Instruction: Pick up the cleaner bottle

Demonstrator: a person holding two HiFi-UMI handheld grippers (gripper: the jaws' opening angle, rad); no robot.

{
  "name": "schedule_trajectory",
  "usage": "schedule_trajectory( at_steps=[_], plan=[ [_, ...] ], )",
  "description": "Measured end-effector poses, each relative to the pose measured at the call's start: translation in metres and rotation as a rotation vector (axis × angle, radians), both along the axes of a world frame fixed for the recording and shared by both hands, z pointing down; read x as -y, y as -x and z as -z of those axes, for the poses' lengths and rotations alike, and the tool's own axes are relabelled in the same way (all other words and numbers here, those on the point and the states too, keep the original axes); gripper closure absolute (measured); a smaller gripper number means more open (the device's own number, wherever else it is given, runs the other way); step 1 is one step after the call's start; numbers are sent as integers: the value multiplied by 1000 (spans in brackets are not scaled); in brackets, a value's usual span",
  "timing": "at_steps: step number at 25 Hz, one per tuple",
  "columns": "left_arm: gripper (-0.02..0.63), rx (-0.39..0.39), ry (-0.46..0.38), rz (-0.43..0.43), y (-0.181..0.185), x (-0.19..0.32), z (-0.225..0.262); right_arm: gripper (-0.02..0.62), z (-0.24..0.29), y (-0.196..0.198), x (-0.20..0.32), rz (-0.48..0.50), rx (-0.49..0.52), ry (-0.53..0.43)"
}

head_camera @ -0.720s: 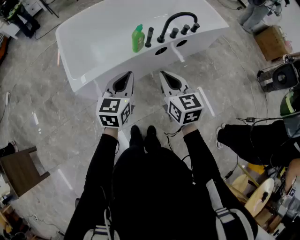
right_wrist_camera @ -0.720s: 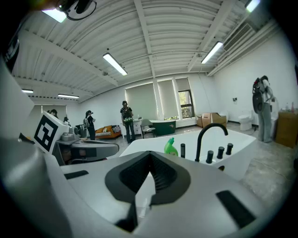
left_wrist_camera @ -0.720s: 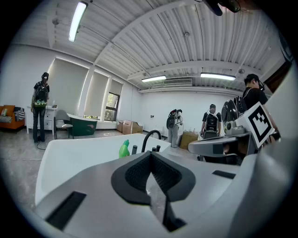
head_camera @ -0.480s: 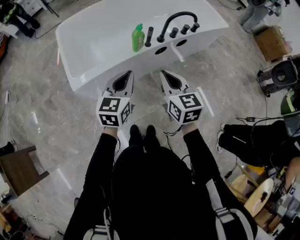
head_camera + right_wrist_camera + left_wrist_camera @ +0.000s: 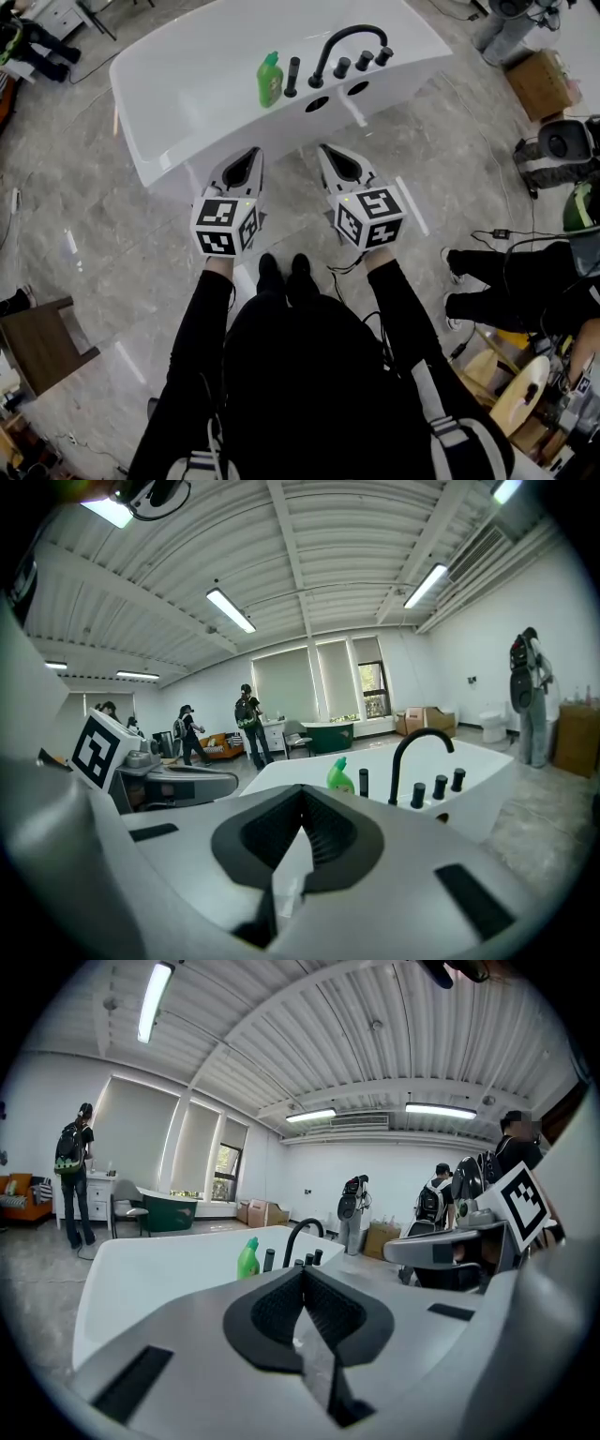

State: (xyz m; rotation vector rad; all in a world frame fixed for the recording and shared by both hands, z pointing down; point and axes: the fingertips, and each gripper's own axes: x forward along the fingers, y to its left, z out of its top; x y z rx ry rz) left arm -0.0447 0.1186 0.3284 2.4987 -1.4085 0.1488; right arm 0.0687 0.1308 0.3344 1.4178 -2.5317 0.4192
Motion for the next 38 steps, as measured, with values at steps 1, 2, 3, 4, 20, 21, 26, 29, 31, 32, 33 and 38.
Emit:
schedule_trajectory(
  at_steps=[1,2,3,4,20,21,26,29,31,32,33,38],
  plan=[
    [598,3,-3,1,-2,0,1,594,1,-2,0,2,-2,-2],
    [598,6,-6,3,-3,1,2,594,2,-4,0,5,-5,-5],
    [598,9,-9,4,-6,1,3,594,3,-7,0,6,-7,-10],
    [598,11,-11,6,-8,2,3,594,5,-10,0,8,-8,-15],
    [598,23,-42,66,-32,21,24,594,21,-39,8,47,-12,-56],
    [598,23,-45,67,-33,21,26,594,22,-39,8,48,-13,-56],
    [597,27,-46,57,-35,24,24,594,18,-43,11,35,-23,-45],
    [597,45,-41,40,-37,30,18,594,14,-44,16,26,-31,-36],
    [595,46,-32,33,-37,37,13,594,10,-44,21,23,-36,-27],
    [595,42,-26,31,-37,42,10,594,8,-44,26,20,-39,-23],
    [595,37,-21,29,-36,47,8,594,7,-44,31,17,-41,-19],
    [595,22,-1,29,-27,80,-2,594,-1,-36,60,5,-48,-5]
  ],
)
